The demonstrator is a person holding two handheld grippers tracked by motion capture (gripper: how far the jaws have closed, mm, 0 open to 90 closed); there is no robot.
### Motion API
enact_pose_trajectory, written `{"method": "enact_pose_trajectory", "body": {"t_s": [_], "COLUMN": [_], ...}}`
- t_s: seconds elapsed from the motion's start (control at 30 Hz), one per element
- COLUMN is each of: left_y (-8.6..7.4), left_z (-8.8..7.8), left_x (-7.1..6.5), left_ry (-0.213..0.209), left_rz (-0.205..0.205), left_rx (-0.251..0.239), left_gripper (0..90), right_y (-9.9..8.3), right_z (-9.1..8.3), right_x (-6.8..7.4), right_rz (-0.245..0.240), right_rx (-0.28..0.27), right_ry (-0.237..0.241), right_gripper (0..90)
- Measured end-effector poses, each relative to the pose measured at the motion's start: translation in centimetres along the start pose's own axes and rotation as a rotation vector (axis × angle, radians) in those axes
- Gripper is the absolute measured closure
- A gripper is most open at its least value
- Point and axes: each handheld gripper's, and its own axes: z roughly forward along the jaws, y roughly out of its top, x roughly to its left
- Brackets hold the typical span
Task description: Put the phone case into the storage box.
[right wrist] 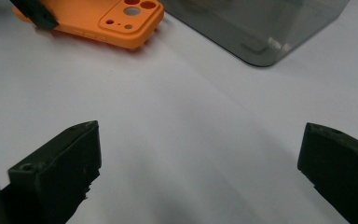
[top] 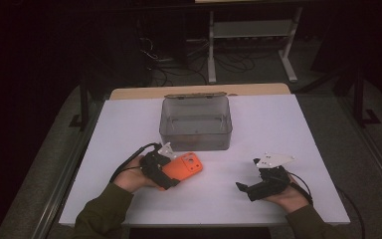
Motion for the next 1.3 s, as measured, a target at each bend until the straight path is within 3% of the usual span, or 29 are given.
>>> {"method": "enact_pose_trajectory", "body": {"t_s": [0.27,0.7,1.3], "left_y": [0.8,2.6,5.9], "left_z": [-0.8,-2.6,-2.8], "left_x": [-0.2,-0.4,-0.3], "left_ry": [-0.028,-0.050,-0.088], "left_rz": [0.010,0.067,0.144], "left_rx": [-0.034,-0.084,-0.106], "left_gripper": [15.5,15.4,15.4], "right_y": [0.0,0.0,0.0], "right_z": [-0.1,-0.1,0.0], "right_x": [-0.1,-0.1,-0.1], "right_rz": [0.004,0.006,0.009], "right_rx": [-0.005,-0.002,-0.001], "right_ry": [-0.002,-0.002,0.000], "right_gripper": [0.0,0.0,0.0]}}
